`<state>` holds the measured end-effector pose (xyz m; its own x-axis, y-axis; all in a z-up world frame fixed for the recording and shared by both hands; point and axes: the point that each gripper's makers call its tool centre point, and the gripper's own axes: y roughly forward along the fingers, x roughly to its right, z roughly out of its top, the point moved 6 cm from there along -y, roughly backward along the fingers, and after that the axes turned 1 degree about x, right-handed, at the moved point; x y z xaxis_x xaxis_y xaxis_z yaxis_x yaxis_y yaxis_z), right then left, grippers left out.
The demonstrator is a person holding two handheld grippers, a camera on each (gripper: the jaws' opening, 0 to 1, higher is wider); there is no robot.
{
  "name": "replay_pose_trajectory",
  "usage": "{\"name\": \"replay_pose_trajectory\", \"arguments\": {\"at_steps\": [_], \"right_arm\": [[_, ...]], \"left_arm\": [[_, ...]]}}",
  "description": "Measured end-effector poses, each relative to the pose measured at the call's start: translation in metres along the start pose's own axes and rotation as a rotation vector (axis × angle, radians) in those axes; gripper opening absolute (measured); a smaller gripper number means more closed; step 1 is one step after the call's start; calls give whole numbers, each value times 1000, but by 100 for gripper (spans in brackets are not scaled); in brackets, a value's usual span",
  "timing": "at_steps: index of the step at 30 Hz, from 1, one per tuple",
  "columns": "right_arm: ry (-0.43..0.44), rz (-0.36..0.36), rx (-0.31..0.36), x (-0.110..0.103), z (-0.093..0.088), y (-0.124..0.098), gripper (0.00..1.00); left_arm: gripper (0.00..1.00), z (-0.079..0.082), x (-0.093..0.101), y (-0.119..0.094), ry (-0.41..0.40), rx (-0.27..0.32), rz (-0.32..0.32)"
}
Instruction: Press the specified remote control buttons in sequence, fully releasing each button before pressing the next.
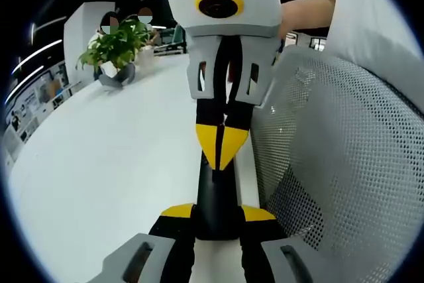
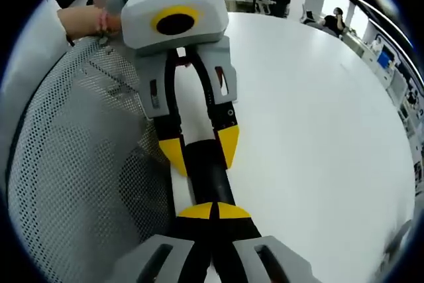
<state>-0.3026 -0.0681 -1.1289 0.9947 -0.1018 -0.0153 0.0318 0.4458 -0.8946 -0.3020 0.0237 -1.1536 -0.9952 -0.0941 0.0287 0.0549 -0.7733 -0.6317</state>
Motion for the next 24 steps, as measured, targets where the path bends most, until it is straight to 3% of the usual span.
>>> {"name": "replay_pose_trajectory", "arguments": {"at_steps": [3, 16, 24], "right_arm": [[-32, -24, -12, -2, 0, 1, 0], [65, -38, 83, -1, -3, -2, 0], [19, -29, 56, 0, 0, 1, 0]], "left_arm": [[24, 0, 0, 0, 3, -1, 0], [24, 0, 0, 0, 3, -2, 2], [24, 0, 0, 0, 0, 1, 2]]}}
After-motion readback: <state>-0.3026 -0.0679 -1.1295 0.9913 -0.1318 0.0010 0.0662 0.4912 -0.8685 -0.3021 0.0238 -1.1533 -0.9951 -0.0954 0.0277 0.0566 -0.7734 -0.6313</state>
